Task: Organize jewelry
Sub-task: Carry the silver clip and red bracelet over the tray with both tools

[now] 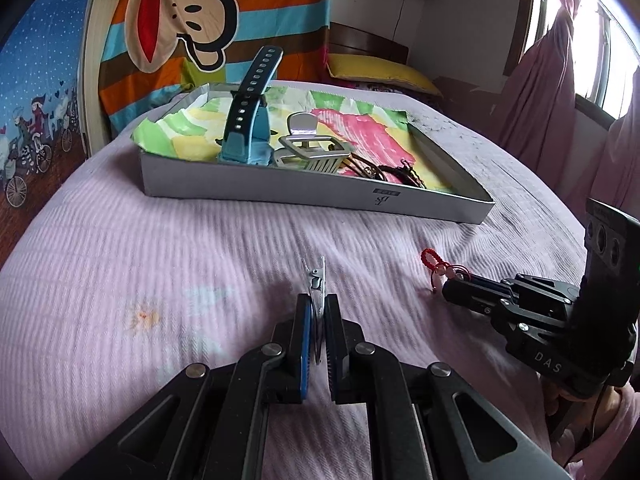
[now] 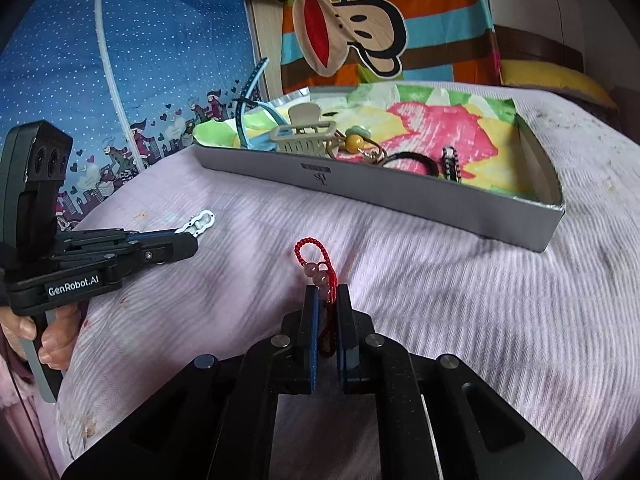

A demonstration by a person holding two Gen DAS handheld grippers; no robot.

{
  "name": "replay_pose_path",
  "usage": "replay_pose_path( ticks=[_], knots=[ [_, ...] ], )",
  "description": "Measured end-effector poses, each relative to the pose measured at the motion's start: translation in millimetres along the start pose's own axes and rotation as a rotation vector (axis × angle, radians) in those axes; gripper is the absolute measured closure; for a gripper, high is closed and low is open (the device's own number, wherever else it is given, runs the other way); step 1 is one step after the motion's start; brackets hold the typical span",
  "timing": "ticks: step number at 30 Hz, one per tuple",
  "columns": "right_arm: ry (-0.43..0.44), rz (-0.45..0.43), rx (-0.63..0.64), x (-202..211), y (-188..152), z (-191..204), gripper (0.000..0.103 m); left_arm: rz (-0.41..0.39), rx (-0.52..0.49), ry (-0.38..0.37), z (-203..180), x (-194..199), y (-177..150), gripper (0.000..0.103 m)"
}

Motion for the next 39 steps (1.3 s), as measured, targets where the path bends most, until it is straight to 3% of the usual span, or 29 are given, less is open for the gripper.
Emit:
replay_pose_path(
  ticks=[13, 27, 32, 39],
  knots=[
    [0.000, -0.092, -0.005, 20, 6, -1, 0.096, -0.098, -0.037, -0.017, -23, 17, 29, 0.096],
    [-0.066, -0.255, -0.099, 50, 56, -38, 0.096, -0.217, -0.052, -0.027, -51, 9, 107, 0.096],
    [-0.115, -0.266, -0.144, 46, 76, -57, 0.096, -0.180, -0.024, -0.064, -61, -14, 126, 0.096],
    [-0.177, -0.223, -0.208, 26, 87, -83, 0.096, -0.053, 0.086, -0.128, -58, -61, 137, 0.096]
  ],
)
Point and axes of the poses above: each gripper's, at about its wrist camera, not at the fingertips, and x roughly against the way its jaws point, z to its left, y to its top, the point moved 5 cm from there along -x, roughly the way its jaws point, and after that the axes turned 5 degrees about z, right-handed, at the moved point
